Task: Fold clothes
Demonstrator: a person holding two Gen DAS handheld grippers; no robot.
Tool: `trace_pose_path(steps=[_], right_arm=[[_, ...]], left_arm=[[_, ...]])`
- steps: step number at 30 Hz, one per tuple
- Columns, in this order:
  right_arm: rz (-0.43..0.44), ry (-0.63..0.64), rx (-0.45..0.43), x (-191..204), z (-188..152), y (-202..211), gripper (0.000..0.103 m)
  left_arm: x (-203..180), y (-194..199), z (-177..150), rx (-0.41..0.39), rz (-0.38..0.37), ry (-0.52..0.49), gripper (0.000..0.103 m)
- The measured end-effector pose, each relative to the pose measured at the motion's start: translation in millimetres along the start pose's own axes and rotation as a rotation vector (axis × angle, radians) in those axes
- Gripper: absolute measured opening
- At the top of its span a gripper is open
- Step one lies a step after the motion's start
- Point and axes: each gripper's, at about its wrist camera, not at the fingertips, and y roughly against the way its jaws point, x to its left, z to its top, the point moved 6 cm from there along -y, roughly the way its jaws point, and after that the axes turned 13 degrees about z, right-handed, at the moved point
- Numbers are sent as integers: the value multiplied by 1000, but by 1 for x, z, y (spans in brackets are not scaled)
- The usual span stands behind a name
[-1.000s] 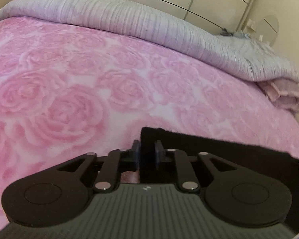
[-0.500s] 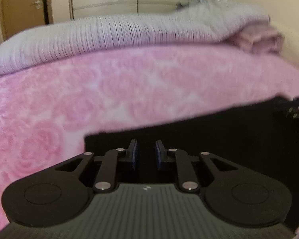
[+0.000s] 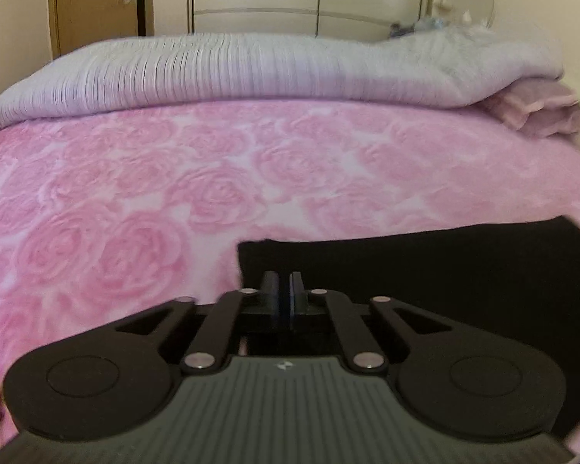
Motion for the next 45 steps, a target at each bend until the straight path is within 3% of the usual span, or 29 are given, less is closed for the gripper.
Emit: trace_pose_path(steps=[4, 7, 9, 12, 15, 19, 21, 24, 28, 29, 30, 31, 32, 36, 40, 45], right_arm=[[49, 64, 17, 45, -35, 45, 47], [-3, 105, 83, 56, -80, 52, 47], [-2, 65, 47, 46, -95, 55, 47], [-22, -150, 6, 35, -91, 84, 47], [69, -398, -57, 27, -95, 108, 47], [245, -741, -83, 19, -115, 103, 47], [269, -862, -87, 15, -125, 92, 47], [279, -1008, -118, 6, -129, 78, 47], [260, -1092, -178, -10, -120, 64, 47], [249, -1087, -187, -12, -116, 59, 46], [231, -1070, -188, -14, -112, 54, 37], [200, -1039, -181, -15, -109, 49, 31], [182, -1006, -178, -16, -106, 46, 25], [176, -928, -187, -14, -102, 52, 18], [171, -842, -200, -6, -98, 72, 13], [146, -800, -183, 1, -116, 124, 9]], left_arm=[[-7, 54, -32, -16, -63, 9, 9], [-4, 51, -71, 74, -24, 1, 10], [12, 57, -80, 88, -10, 98, 3], [33, 78, -82, 107, -13, 274, 3], [46, 100, -89, 123, -15, 444, 33], [58, 98, -116, 246, -176, 799, 34], [58, 87, -123, 282, -191, 889, 34], [55, 76, -123, 283, -177, 922, 37], [50, 61, -120, 271, -151, 942, 38], [48, 58, -119, 263, -144, 937, 38], [47, 56, -117, 253, -138, 932, 36], [47, 55, -115, 242, -130, 921, 26], [47, 56, -115, 232, -128, 908, 24], [49, 69, -113, 181, -118, 841, 11], [49, 102, -111, 138, -143, 799, 10], [43, 146, -136, 152, -166, 760, 10]])
